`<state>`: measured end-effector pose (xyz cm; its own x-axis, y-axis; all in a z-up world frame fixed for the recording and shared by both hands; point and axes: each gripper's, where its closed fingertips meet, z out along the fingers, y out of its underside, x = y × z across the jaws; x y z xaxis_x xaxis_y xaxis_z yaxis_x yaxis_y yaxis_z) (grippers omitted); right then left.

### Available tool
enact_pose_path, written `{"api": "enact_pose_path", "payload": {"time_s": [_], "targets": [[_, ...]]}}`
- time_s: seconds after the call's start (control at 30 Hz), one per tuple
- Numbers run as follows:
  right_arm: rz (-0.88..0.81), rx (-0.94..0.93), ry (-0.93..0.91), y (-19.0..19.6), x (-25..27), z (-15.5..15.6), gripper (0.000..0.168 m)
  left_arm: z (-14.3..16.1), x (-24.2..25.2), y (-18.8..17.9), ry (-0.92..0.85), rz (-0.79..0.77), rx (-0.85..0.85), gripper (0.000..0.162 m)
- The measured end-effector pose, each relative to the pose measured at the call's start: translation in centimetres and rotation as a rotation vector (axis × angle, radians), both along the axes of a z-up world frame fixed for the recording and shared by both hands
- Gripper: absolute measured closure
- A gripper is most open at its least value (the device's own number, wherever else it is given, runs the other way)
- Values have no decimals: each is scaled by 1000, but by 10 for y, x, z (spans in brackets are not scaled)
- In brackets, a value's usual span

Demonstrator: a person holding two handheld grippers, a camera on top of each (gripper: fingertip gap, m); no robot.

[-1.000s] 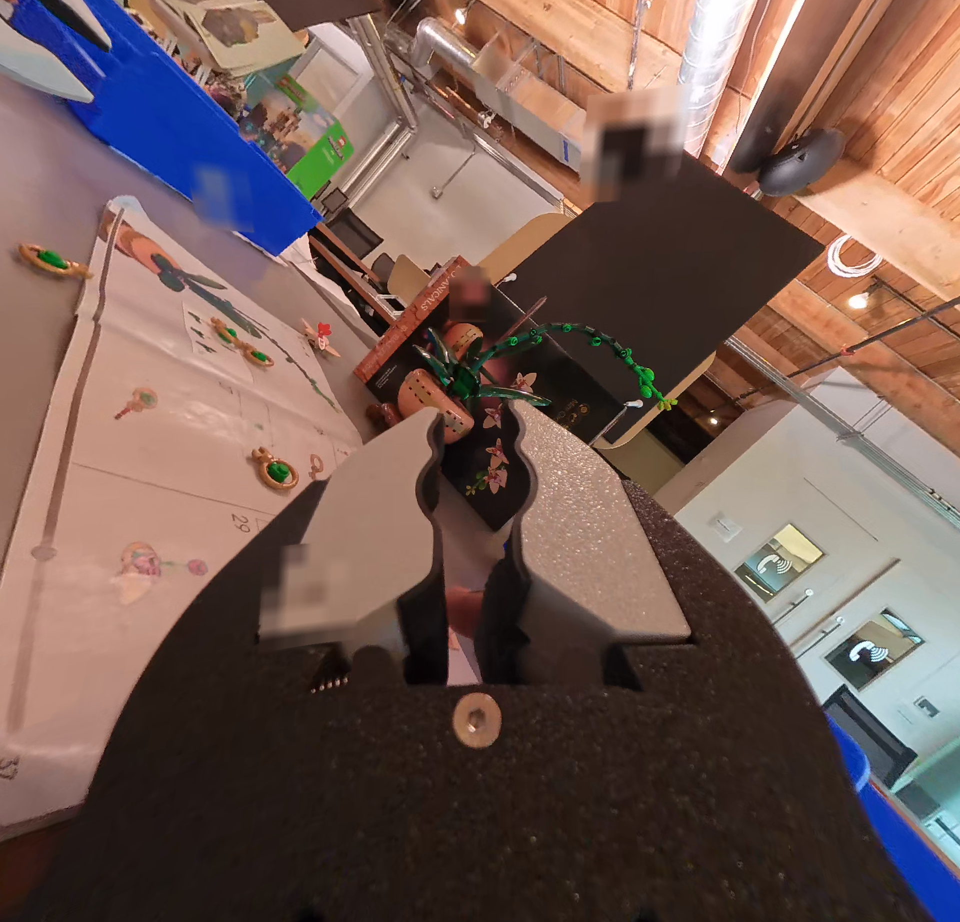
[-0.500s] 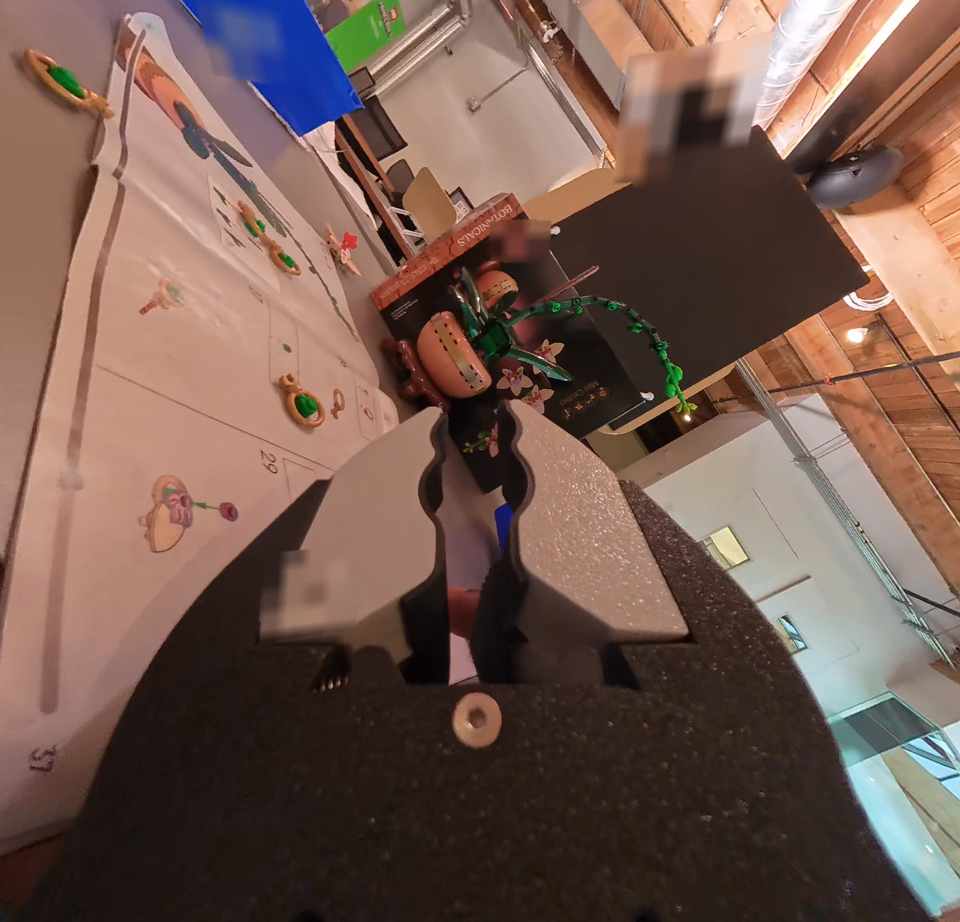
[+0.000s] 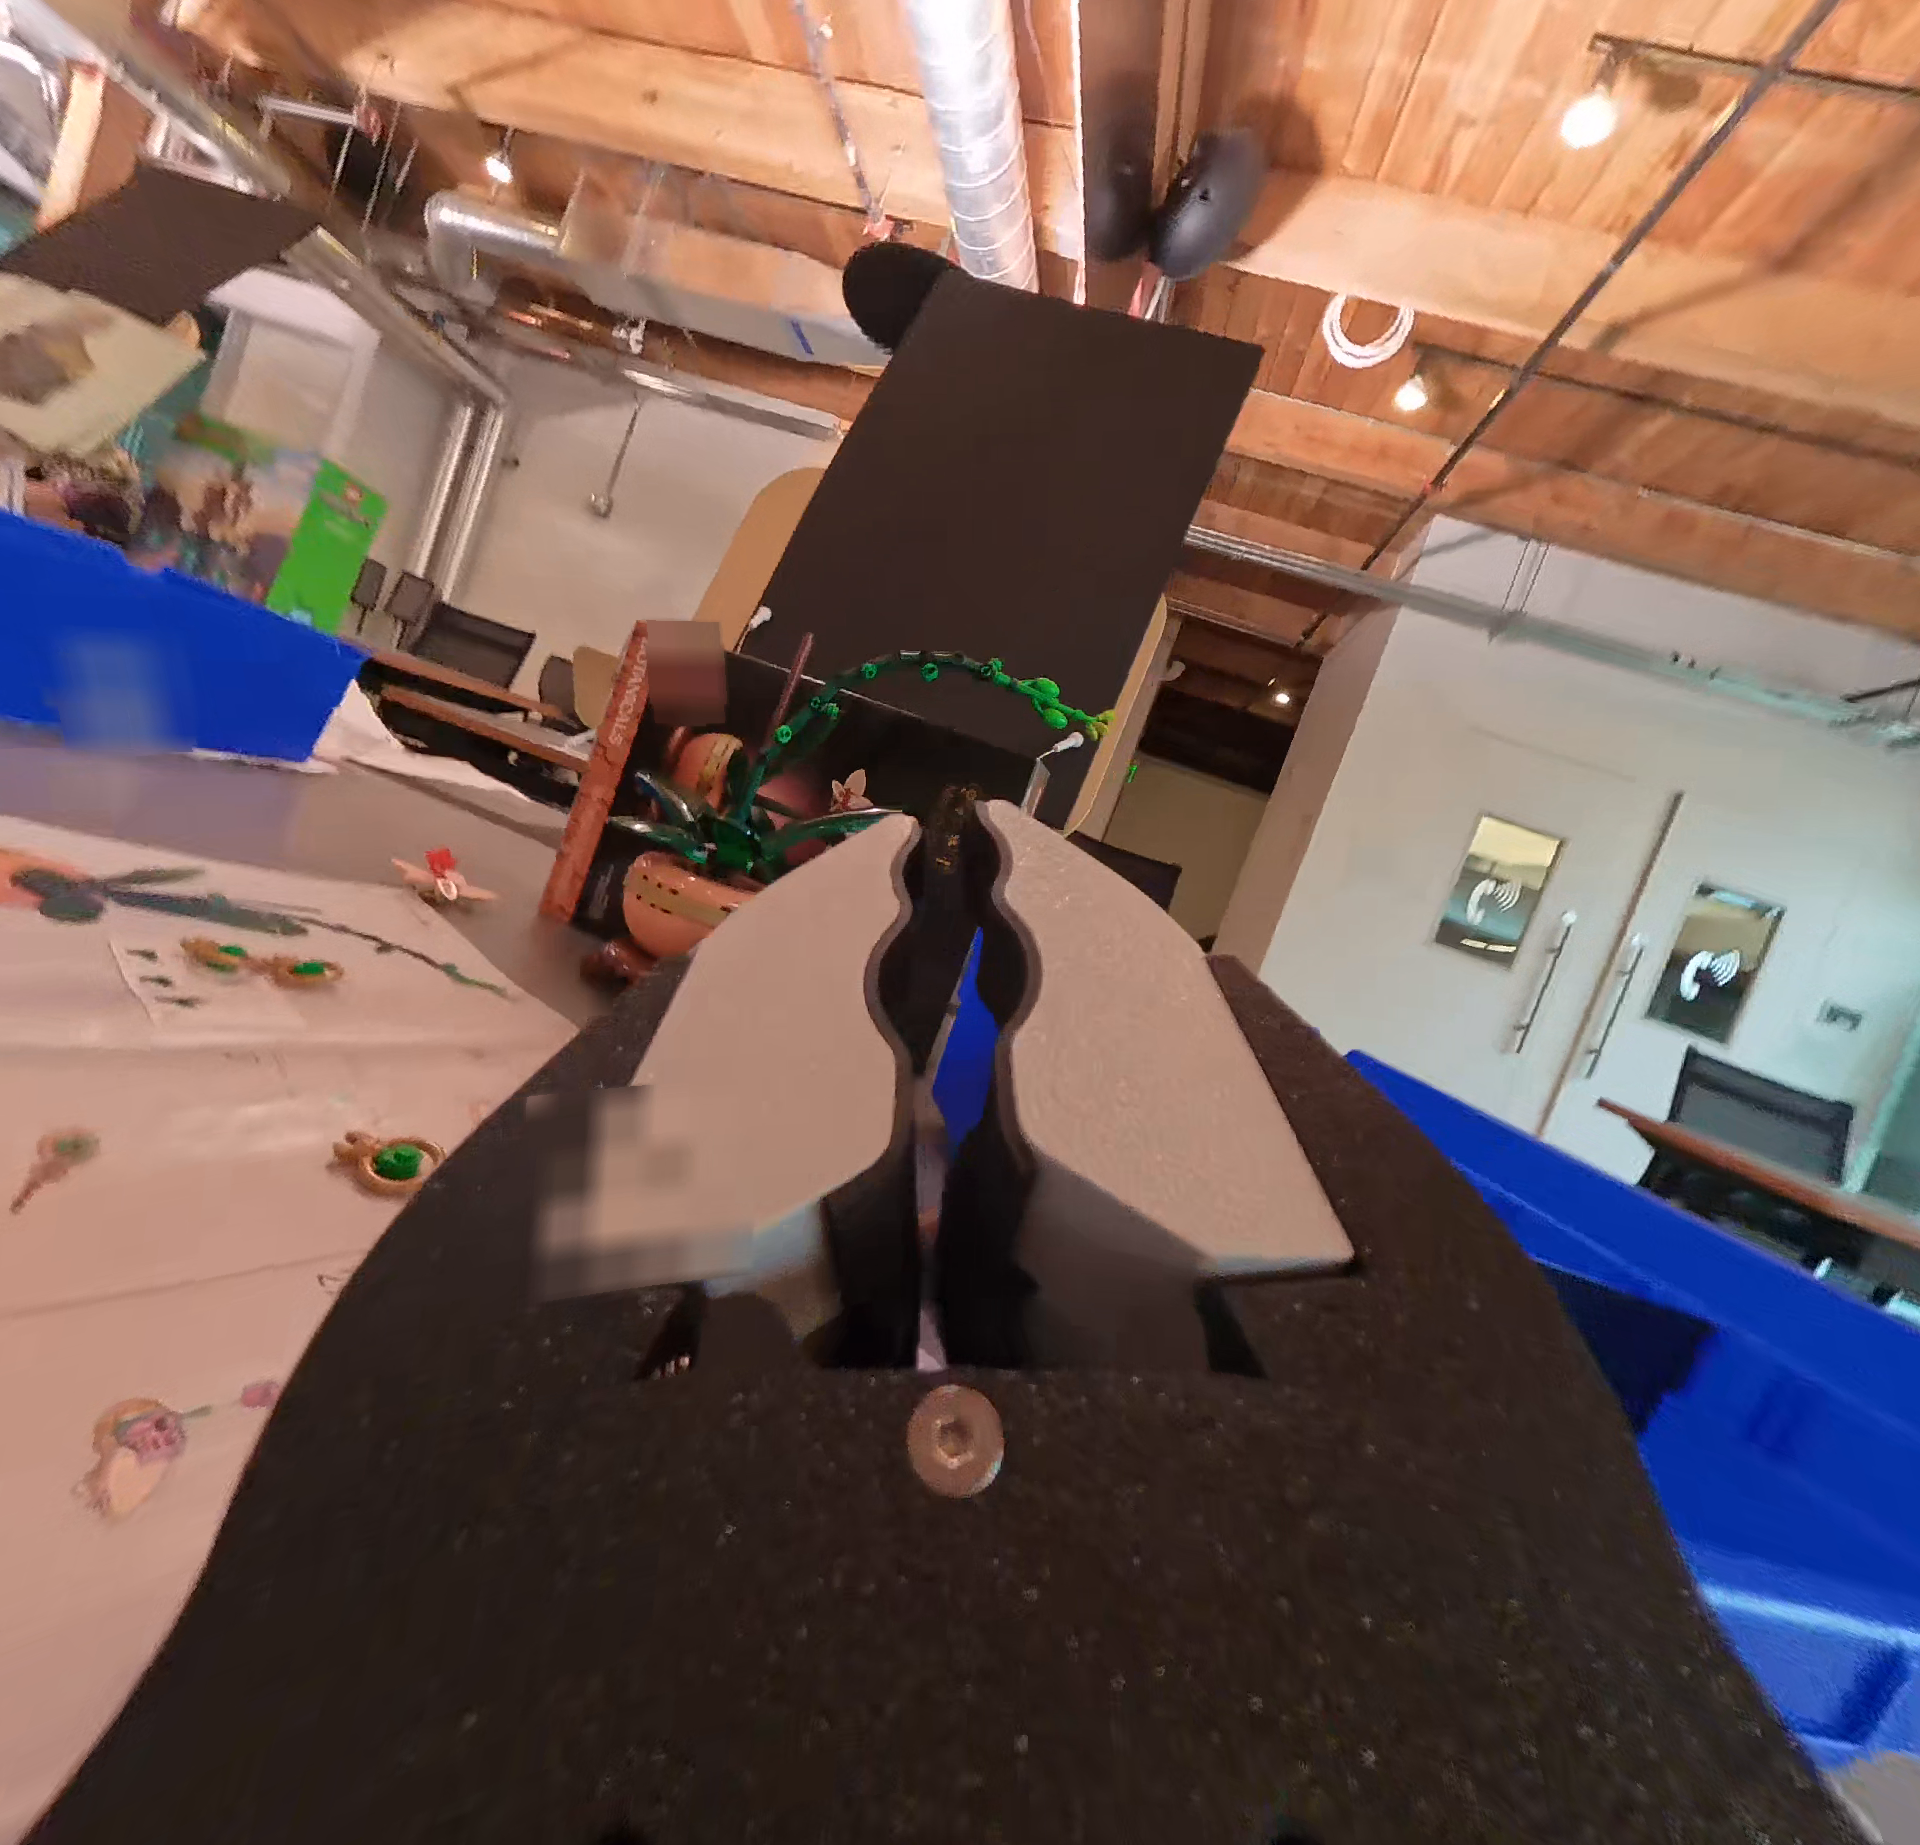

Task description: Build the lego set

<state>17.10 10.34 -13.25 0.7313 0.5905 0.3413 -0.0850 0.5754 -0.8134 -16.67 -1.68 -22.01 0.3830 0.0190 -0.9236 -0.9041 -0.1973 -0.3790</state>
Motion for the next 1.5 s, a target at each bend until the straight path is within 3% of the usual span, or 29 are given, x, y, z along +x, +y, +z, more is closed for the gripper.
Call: {"api": "enact_pose_path", "payload": {"time_s": [0.1, 0.23, 0.4, 0.57, 0.67, 0.7, 0.77, 0.8, 0.83, 0.9, 1.07, 1.1, 1.13, 1.17, 1.2, 1.23, 1.27, 1.3, 1.4, 1.5], "targets": [[-12, -35, 31, 5, 6, 2, 146, 0, 0, 0, 0, 0, -1, 157], [-8, 54, 33, 4, 2, 2, 112, -1, 0, 1, -5, -1, -7, 157], [32, 73, 47, -2, 2, 4, 113, 2, -7, 2, 1, 40, 15, 156], [30, 59, 71, 1, 7, 5, 116, 29, -18, -9, 7, 102, 184, 102], [88, 93, 39, -9, -1, 2, 136, 57, -13, -18, -186, 23, 360, 59], [92, 109, 1, -11, -6, 0, 141, 61, -13, -20, -248, -1, 387, 55], [83, 141, -118, -14, -21, -10, 151, 60, -19, -23, -263, 7, 381, 58], [64, 163, -175, -14, -27, -15, 165, 58, -20, -25, -247, 20, 369, 67], [42, 185, -232, -15, -32, -20, 168, 57, -19, -28, -230, 23, 363, 90], [-14, 221, -307, -12, -37, -25, 168, 64, -15, -33, -210, 14, 393, 160], [6, 243, -259, -17, -35, -18, 167, 80, -22, -45, -296, 13, 500, 160], [13, 245, -227, -18, -29, -14, 167, 84, -26, -48, -336, 12, 532, 148], [17, 244, -184, -19, -26, -9, 166, 91, -29, -53, -383, 4, 589, 120], [26, 248, -119, -21, -18, -1, 153, 102, -33, -60, -449, -20, 670, 70], [48, 252, -40, -25, -11, 8, 130, 113, -35, -70, -530, -64, 757, 39], [98, 249, 45, -31, -4, 17, 100, 123, -37, -82, -609, -124, 845, 29], [190, 238, 131, -39, 1, 24, 69, 131, -40, -96, -674, -179, 925, 30], [277, 231, 213, -47, 8, 31, 52, 136, -45, -107, -728, -216, 987, 31], [350, 201, 373, -45, 31, 41, 45, 138, -56, -122, -842, -283, 1069, 31], [349, 213, 368, -46, 29, 40, 45, 138, -51, -121, -842, -313, 1064, 30]]}}
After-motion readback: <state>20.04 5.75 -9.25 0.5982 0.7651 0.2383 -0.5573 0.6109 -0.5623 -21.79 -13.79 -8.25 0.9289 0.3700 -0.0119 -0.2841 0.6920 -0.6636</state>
